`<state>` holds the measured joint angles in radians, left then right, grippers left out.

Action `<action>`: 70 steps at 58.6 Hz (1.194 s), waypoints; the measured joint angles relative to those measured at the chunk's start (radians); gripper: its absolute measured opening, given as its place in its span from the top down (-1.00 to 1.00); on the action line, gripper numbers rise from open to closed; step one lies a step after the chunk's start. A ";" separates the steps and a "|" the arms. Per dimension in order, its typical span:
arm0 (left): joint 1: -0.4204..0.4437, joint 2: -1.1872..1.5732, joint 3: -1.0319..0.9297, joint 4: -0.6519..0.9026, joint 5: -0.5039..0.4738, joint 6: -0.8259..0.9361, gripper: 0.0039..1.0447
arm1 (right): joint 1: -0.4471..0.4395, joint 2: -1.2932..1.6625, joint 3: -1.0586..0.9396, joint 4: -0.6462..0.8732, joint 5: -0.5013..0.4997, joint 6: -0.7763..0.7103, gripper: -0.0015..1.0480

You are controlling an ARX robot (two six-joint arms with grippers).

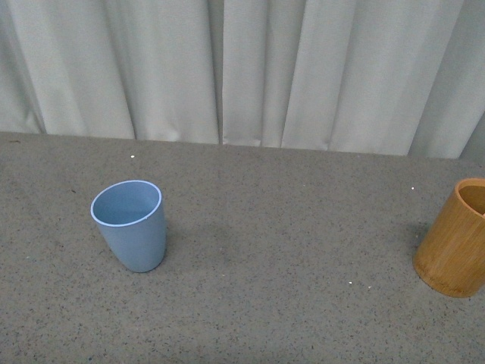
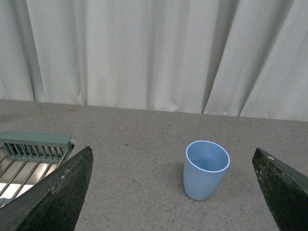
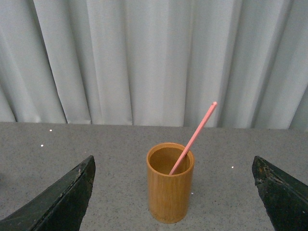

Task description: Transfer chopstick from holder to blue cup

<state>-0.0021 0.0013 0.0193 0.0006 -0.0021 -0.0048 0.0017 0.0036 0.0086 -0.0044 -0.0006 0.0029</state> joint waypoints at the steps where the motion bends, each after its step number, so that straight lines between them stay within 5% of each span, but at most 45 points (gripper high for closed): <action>1: 0.000 0.000 0.000 0.000 0.000 0.000 -0.88 | 0.000 0.000 0.000 0.000 0.000 0.000 -0.81; 70: 0.000 0.000 0.000 0.000 0.000 0.000 -0.88 | 0.000 0.000 0.000 0.000 0.000 0.000 -0.81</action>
<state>-0.0021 0.0013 0.0193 0.0006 -0.0021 -0.0048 0.0013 0.0036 0.0086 -0.0044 -0.0006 0.0029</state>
